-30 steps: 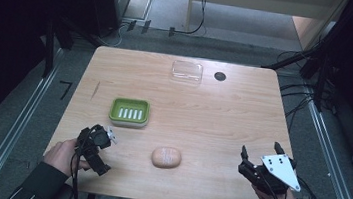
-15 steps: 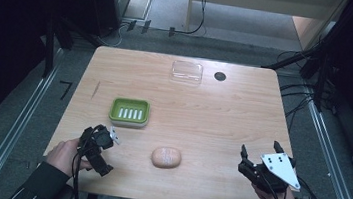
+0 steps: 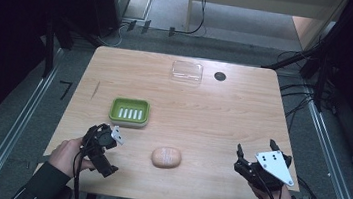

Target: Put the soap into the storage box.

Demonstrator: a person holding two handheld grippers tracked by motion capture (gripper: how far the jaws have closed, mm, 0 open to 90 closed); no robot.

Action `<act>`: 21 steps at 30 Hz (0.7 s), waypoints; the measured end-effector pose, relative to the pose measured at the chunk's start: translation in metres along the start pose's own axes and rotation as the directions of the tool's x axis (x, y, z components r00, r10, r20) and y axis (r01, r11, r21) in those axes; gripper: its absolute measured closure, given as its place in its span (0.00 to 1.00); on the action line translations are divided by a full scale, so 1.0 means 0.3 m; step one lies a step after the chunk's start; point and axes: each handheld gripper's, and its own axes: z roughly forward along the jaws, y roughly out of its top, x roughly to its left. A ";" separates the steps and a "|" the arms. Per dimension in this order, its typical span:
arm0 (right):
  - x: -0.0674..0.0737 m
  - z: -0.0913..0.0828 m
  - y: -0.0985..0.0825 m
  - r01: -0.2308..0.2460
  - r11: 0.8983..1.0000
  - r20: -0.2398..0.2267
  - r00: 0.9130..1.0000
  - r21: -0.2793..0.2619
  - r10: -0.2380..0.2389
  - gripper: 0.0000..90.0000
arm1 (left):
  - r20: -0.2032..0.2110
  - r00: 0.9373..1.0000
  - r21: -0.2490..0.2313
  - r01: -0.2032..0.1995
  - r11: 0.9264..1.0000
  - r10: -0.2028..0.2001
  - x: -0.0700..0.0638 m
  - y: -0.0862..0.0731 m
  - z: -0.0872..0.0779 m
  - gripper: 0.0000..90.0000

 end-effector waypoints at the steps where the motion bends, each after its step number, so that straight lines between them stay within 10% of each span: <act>1: -0.001 0.000 0.000 -0.004 1.000 -0.001 1.000 0.001 0.004 0.15 | 0.000 1.000 -0.003 -0.004 1.000 0.004 0.000 0.006 0.000 0.00; 21: -0.019 0.006 -0.009 -0.011 1.000 -0.003 1.000 0.002 0.011 0.15 | 0.010 0.994 -0.031 -0.112 0.993 0.112 -0.044 0.146 -0.002 0.00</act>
